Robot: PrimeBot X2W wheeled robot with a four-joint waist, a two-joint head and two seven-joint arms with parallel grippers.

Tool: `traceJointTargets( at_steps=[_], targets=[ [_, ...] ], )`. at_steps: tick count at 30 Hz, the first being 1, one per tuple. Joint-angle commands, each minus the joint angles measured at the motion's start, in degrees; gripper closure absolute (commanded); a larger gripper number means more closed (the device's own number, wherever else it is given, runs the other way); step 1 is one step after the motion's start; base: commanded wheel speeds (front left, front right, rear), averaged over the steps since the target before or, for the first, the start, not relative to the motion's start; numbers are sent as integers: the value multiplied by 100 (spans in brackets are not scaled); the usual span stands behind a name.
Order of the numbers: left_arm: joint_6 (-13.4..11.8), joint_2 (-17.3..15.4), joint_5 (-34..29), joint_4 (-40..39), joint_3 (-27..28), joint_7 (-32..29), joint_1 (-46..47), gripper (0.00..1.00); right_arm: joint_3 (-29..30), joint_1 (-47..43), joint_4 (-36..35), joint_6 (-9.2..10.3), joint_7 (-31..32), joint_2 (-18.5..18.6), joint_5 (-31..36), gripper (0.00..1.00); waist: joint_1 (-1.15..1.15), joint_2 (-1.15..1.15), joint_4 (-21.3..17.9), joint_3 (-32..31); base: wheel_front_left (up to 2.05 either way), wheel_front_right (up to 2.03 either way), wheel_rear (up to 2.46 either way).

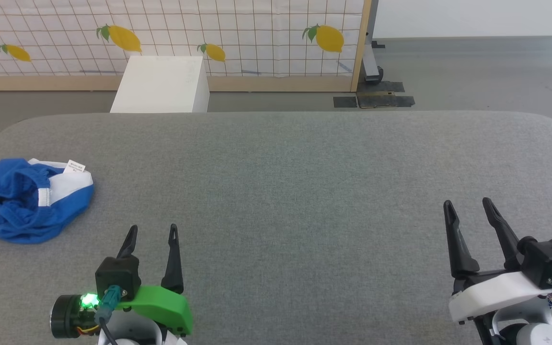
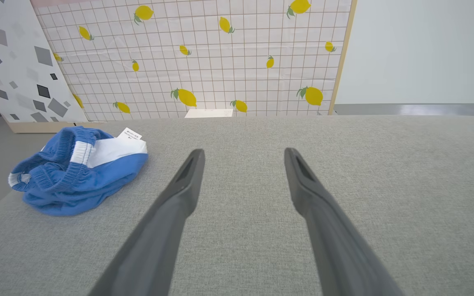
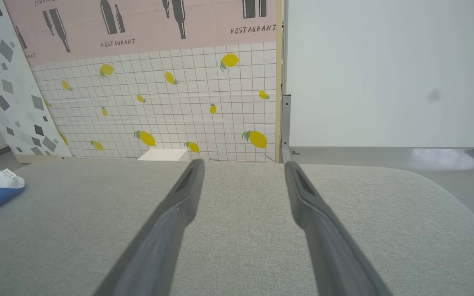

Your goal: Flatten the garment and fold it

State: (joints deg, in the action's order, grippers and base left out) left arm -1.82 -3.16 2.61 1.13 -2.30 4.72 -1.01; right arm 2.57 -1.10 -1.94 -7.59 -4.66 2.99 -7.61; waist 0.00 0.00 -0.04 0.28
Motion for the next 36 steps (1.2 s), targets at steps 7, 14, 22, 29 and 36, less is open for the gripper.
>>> traceJointTargets(
  at_steps=[7,14,22,29,36],
  targets=[
    [-69,11,86,34,-32,136,136,0,55,-44,-65,4,-136,-5,-149,0,0,0,7,6,0,0,0],
    [-76,13,132,40,-68,219,159,0,82,-55,-98,4,-220,-6,-237,0,0,0,14,19,0,0,0],
    [-83,15,180,47,-95,313,173,0,125,-79,-110,5,-314,-7,-310,0,0,0,23,20,0,0,0],
    [-92,16,210,81,-124,396,169,0,182,-104,-92,6,-398,-7,-354,0,0,0,30,3,0,0,0],
    [-121,18,226,112,-159,477,165,0,213,-131,-72,6,-479,-8,-319,0,0,0,30,-17,0,0,0]
  ],
)
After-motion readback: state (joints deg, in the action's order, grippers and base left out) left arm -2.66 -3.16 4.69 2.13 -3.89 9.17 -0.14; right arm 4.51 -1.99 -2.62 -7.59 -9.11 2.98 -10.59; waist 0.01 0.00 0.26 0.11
